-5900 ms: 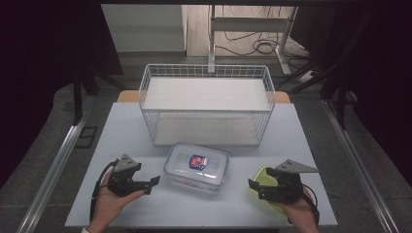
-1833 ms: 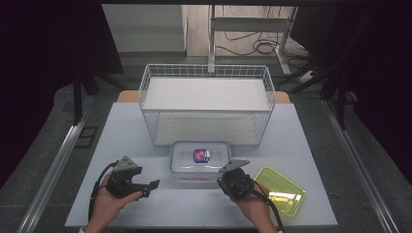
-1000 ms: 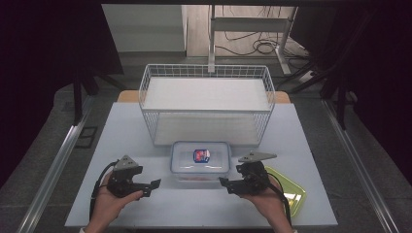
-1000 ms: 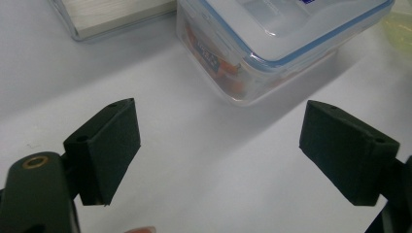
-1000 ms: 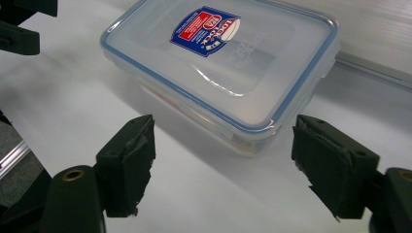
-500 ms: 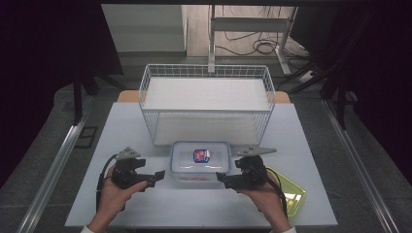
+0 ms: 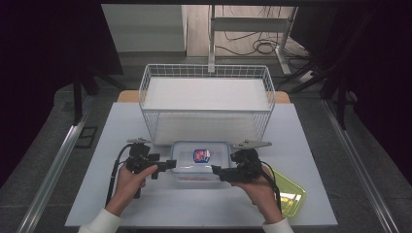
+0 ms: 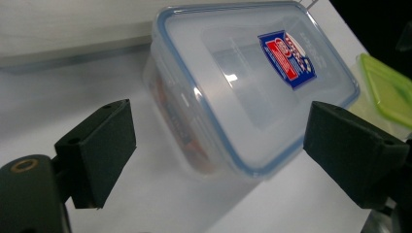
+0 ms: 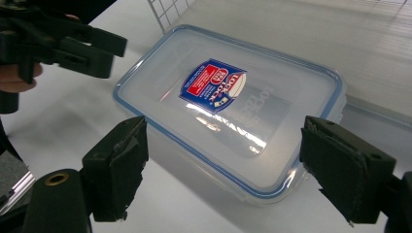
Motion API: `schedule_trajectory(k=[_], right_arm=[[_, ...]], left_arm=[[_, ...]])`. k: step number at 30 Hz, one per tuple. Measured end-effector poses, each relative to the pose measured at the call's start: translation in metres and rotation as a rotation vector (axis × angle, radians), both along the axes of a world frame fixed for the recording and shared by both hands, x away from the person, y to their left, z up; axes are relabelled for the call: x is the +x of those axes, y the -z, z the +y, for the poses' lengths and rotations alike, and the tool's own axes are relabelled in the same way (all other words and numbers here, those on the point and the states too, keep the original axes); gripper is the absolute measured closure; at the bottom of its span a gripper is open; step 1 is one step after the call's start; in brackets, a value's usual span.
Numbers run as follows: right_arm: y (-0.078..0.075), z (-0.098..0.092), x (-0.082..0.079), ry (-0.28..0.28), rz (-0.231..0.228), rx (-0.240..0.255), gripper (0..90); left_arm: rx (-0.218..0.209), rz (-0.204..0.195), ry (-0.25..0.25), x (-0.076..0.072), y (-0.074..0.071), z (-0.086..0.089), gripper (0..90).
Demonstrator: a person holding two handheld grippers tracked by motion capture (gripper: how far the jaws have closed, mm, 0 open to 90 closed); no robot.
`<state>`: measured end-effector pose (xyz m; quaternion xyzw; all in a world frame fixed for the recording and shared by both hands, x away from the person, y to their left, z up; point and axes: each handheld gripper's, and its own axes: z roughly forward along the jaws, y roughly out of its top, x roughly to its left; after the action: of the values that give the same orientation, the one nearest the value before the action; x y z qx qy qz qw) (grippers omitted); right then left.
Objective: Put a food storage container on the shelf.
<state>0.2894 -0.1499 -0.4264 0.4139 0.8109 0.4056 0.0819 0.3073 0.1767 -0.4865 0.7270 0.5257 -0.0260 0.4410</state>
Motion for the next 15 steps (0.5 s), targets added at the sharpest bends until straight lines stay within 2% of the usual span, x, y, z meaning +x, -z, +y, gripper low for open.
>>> schedule_trajectory(k=[4,6,8,10,12,15], right_arm=[[0.002,-0.001,0.000,0.002,-0.003,-0.004,18.4],[0.002,-0.003,0.000,0.004,-0.007,-0.008,18.5],[0.002,-0.005,0.000,0.009,-0.009,-0.007,18.6],[0.002,-0.007,0.000,0.013,-0.011,-0.004,18.6],[0.002,-0.009,-0.001,0.015,-0.012,-0.004,18.6],[0.002,-0.012,-0.001,0.019,-0.013,-0.007,18.7]], left_arm=[[-0.055,0.055,0.004,0.011,0.008,-0.005,11.6],[-0.096,0.082,0.022,0.014,0.011,-0.007,11.4],[-0.059,0.079,0.022,0.016,0.013,-0.011,11.3],[-0.065,0.103,0.029,0.020,0.018,-0.012,11.3],[-0.062,0.108,0.024,0.022,0.022,-0.012,11.3],[-0.088,0.134,0.046,0.025,0.028,-0.013,11.3]])
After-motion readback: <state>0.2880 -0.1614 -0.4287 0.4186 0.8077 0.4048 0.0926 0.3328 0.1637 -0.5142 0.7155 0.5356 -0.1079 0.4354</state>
